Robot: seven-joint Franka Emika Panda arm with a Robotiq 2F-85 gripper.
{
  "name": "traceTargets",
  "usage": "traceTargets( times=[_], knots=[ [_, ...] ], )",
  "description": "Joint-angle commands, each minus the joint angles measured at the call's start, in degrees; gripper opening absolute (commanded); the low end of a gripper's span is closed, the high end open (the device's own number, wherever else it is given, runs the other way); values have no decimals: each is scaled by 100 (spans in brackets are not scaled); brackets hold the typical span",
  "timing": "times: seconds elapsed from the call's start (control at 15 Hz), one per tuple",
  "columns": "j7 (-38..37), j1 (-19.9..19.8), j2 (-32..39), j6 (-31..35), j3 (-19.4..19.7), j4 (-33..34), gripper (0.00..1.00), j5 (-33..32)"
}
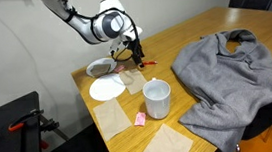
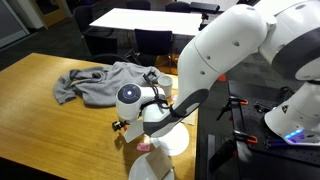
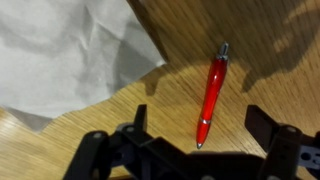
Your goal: Put the red pen inside the white mug
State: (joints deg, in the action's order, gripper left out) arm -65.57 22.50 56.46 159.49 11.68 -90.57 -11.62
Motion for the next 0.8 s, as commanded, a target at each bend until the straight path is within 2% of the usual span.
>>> traceTargets(
  times=[0.0, 0.2, 0.33, 0.4, 0.53, 0.6, 0.67, 0.73],
  knots=[
    [23, 99, 190, -135, 142, 279, 100, 210],
    [25, 87, 276, -149, 148, 383, 99, 277],
    [40, 66, 329, -160, 132, 457, 92, 332],
    [43, 61, 350, -171, 128, 491, 85, 357],
    [49, 56, 396, -187, 129, 560, 84, 376],
    [55, 50, 418, -199, 125, 593, 75, 383],
    [60, 45, 445, -210, 123, 637, 78, 387],
    [62, 41, 464, -235, 120, 674, 73, 390]
  ],
)
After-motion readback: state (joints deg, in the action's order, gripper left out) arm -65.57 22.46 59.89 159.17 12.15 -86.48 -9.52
